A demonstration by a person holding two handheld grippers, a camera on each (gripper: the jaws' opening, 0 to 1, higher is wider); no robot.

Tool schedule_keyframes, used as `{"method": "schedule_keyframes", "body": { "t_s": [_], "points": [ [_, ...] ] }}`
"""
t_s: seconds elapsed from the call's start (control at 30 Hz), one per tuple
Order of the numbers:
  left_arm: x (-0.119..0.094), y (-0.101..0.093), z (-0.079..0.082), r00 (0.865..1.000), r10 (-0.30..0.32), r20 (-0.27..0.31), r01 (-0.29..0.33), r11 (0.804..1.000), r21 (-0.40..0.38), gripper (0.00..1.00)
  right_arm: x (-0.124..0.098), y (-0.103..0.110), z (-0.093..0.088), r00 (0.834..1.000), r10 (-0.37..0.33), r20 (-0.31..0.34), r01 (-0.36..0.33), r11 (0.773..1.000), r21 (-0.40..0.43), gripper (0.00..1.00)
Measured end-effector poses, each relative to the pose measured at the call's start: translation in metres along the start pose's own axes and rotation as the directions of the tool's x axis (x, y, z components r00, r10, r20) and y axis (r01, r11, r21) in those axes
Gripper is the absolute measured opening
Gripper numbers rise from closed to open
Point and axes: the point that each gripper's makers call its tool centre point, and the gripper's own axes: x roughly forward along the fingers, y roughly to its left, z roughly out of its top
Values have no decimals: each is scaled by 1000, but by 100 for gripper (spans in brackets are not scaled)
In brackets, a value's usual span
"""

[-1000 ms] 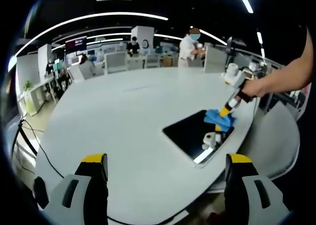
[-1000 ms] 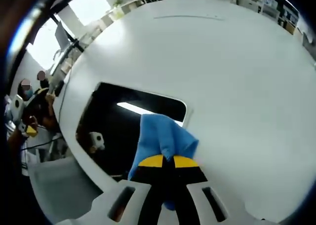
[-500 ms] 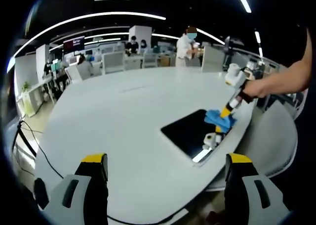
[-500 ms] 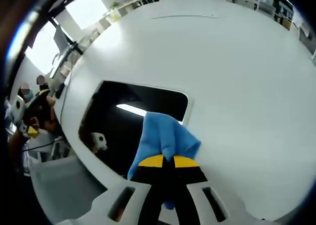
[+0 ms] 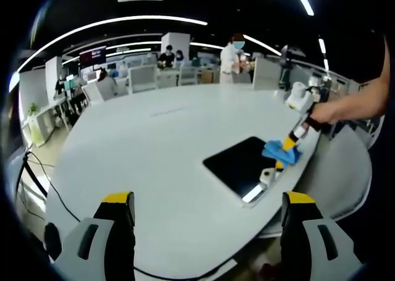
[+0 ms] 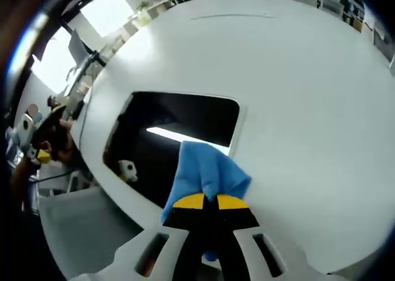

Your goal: Wipe the mirror surface with the cleaning cloth until all visible marks leave the cleaned area.

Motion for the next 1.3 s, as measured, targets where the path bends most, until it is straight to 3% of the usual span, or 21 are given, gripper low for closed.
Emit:
{"method": "schedule_keyframes", "body": {
  "t_s": [0.2, 0.3, 1.3],
  "points": [
    [-3, 2, -3, 1000, 6, -5, -6, 1000, -1, 99, -2, 2, -10, 1000, 12, 3, -12, 1000, 17, 0],
    [-3, 2, -3, 1000, 9, -6, -9, 1000, 0, 99, -4, 5, -16, 999, 30, -28, -29, 999, 35, 0],
    [-1, 0, -1, 1000, 5, -3, -5, 1000, -1, 99, -2, 13, -12, 999, 44, -21, -43, 998, 45, 0]
  ]
}}
